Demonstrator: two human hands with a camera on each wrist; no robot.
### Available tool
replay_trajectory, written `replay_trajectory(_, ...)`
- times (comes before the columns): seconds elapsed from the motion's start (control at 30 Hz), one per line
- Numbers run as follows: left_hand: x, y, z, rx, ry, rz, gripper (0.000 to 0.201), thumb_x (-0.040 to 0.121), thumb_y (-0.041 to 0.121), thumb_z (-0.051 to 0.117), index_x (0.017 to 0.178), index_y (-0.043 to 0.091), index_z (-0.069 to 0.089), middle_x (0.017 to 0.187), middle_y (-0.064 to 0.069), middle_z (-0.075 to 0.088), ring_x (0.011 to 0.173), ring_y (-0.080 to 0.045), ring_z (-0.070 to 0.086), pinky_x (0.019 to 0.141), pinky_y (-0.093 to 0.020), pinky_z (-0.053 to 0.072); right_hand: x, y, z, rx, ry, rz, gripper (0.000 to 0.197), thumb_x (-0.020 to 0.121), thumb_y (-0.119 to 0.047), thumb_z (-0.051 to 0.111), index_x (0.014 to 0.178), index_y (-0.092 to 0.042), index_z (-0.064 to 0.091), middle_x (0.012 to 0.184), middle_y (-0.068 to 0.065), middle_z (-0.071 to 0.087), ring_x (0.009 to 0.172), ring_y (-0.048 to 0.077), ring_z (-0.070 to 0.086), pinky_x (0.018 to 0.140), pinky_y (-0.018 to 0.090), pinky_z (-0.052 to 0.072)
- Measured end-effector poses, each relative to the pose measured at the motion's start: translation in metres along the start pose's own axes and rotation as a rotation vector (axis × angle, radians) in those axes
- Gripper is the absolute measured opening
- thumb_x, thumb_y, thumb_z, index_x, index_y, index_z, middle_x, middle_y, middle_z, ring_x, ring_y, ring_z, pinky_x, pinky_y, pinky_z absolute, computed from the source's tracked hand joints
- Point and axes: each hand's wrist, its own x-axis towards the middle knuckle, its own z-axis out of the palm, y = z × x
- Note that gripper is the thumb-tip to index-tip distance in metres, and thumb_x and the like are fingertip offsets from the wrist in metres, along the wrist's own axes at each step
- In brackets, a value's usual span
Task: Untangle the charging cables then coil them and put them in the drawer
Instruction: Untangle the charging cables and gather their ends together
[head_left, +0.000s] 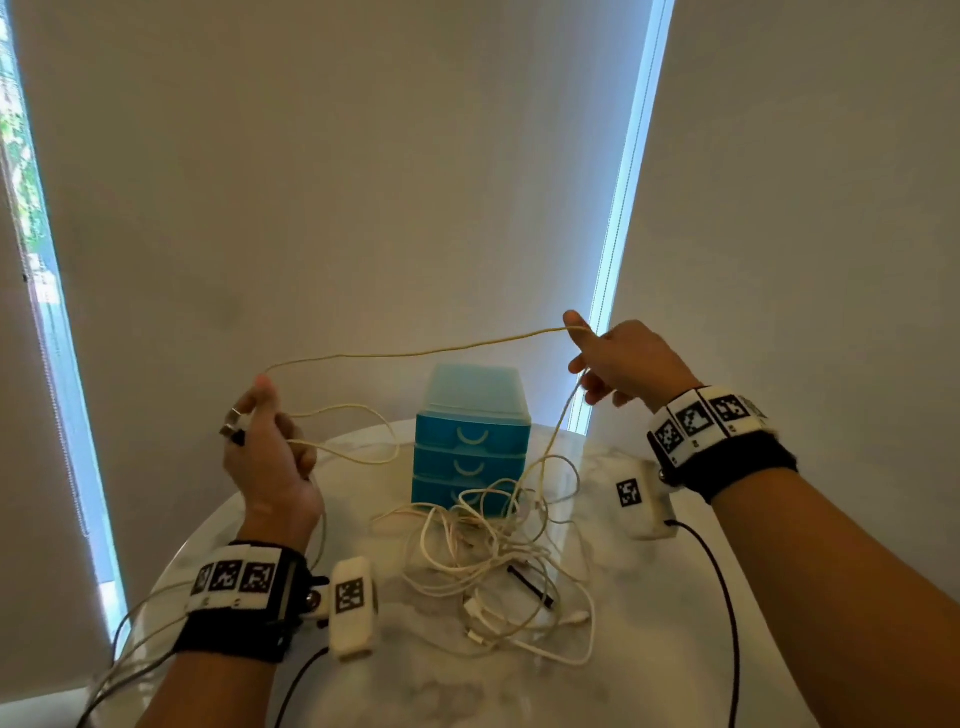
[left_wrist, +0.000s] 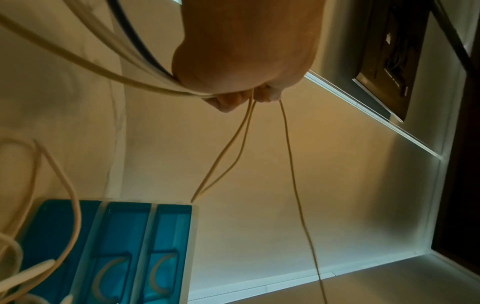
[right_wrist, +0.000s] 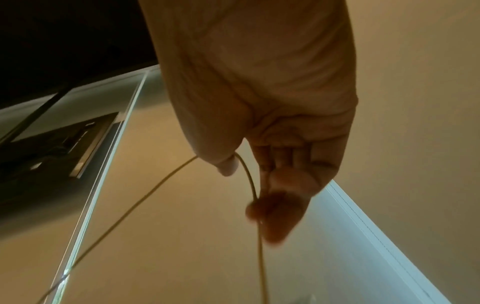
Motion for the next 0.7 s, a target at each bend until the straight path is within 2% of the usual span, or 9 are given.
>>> replay_trajectory(0.07, -0.002, -0.005, 0.001, 0.015, -0.031, -0.027, 0.015, 0.099, 0.043, 0.074, 0.103, 0.031, 0.065, 0.060, 0.012, 0.042, 0.052, -0.005, 0.032, 0.038, -0.021, 0.023, -0.003, -0.006, 0.000, 0.229, -0.130, 0.044, 0.082, 0.100, -0.080, 0.036, 0.105, -0.009, 0.076, 0.087, 0.008, 0.084, 0.081, 0.021, 0.083, 0.067, 0.029, 0.058)
replay_trajectory(0.13, -0.005, -0.010, 0.005, 0.068, -0.105, -0.062, 0.015, 0.100, 0.043, 0.072, 0.101, 0.028, 0.067, 0.060, 0.011, 0.039, 0.049, -0.005, 0.030, 0.037, -0.020, 0.021, -0.004, -0.014, 0.000, 0.535, -0.165, 0.013, 0.072, 0.104, -0.072, 0.041, 0.116, -0.009, 0.073, 0.101, 0.009, 0.084, 0.096, 0.023, 0.082, 0.077, 0.033, 0.063)
replay_trajectory(0.23, -0.007, -0.016, 0.008, 0.133, -0.212, -0.132, 0.014, 0.101, 0.038, 0.072, 0.095, 0.026, 0.067, 0.060, 0.009, 0.035, 0.048, -0.006, 0.026, 0.038, -0.022, 0.017, -0.001, -0.019, -0.001, 0.902, -0.106, -0.031, 0.027, 0.112, -0.017, 0.054, 0.129, -0.002, 0.069, 0.116, 0.015, 0.081, 0.111, 0.031, 0.078, 0.084, 0.035, 0.065)
replay_trajectory(0.3, -0.005, -0.016, 0.007, 0.175, -0.237, -0.171, 0.013, 0.100, 0.036, 0.073, 0.096, 0.025, 0.068, 0.061, 0.007, 0.034, 0.048, -0.007, 0.025, 0.039, -0.023, 0.017, 0.001, -0.017, 0.000, 1.158, -0.129, 0.029, 0.033, 0.105, 0.006, 0.045, 0.132, 0.005, 0.064, 0.124, 0.024, 0.076, 0.111, 0.035, 0.078, 0.083, 0.034, 0.066)
replay_trajectory(0.4, -0.002, -0.018, 0.006, 0.271, -0.258, -0.209, 0.013, 0.098, 0.033, 0.076, 0.100, 0.022, 0.070, 0.063, 0.006, 0.038, 0.049, -0.007, 0.027, 0.039, -0.022, 0.019, 0.008, -0.006, 0.001, 1.438, -0.024, 0.097, 0.029, 0.103, -0.005, 0.051, 0.129, 0.007, 0.058, 0.125, 0.025, 0.069, 0.106, 0.039, 0.080, 0.079, 0.036, 0.067)
replay_trajectory(0.5, -0.002, -0.022, 0.005, 0.412, -0.291, -0.242, 0.017, 0.097, 0.033, 0.078, 0.102, 0.019, 0.068, 0.062, 0.007, 0.041, 0.047, -0.007, 0.028, 0.038, -0.021, 0.022, 0.020, 0.009, 0.007, 1.256, 0.175, 0.149, 0.017, 0.101, 0.002, 0.055, 0.117, 0.008, 0.060, 0.120, 0.026, 0.068, 0.089, 0.031, 0.083, 0.065, 0.030, 0.065)
replay_trajectory(0.6, 0.002, -0.026, 0.004, 0.550, -0.259, -0.230, 0.023, 0.098, 0.034, 0.076, 0.105, 0.014, 0.068, 0.064, 0.005, 0.046, 0.047, -0.007, 0.032, 0.039, -0.021, 0.027, 0.036, 0.033, 0.023, 1.126, 0.282, 0.279, 0.011, 0.100, 0.011, 0.049, 0.100, 0.003, 0.057, 0.101, 0.022, 0.064, 0.079, 0.028, 0.078, 0.062, 0.031, 0.065)
replay_trajectory(0.67, 0.004, -0.028, 0.002, 0.597, -0.280, -0.228, 0.027, 0.103, 0.034, 0.068, 0.108, 0.008, 0.072, 0.068, 0.003, 0.048, 0.048, -0.007, 0.034, 0.040, -0.021, 0.028, 0.050, 0.049, 0.035, 0.938, 0.330, 0.341, 0.011, 0.100, 0.002, 0.057, 0.110, 0.001, 0.056, 0.113, 0.025, 0.064, 0.098, 0.033, 0.073, 0.077, 0.034, 0.065)
replay_trajectory(0.7, 0.003, -0.028, 0.002, 0.618, -0.301, -0.225, 0.028, 0.106, 0.033, 0.064, 0.109, 0.007, 0.074, 0.069, 0.002, 0.048, 0.048, -0.007, 0.034, 0.040, -0.021, 0.028, 0.056, 0.052, 0.043, 0.842, 0.388, 0.369, 0.037, 0.096, -0.003, 0.065, 0.130, 0.005, 0.052, 0.131, 0.029, 0.060, 0.117, 0.040, 0.068, 0.090, 0.040, 0.063)
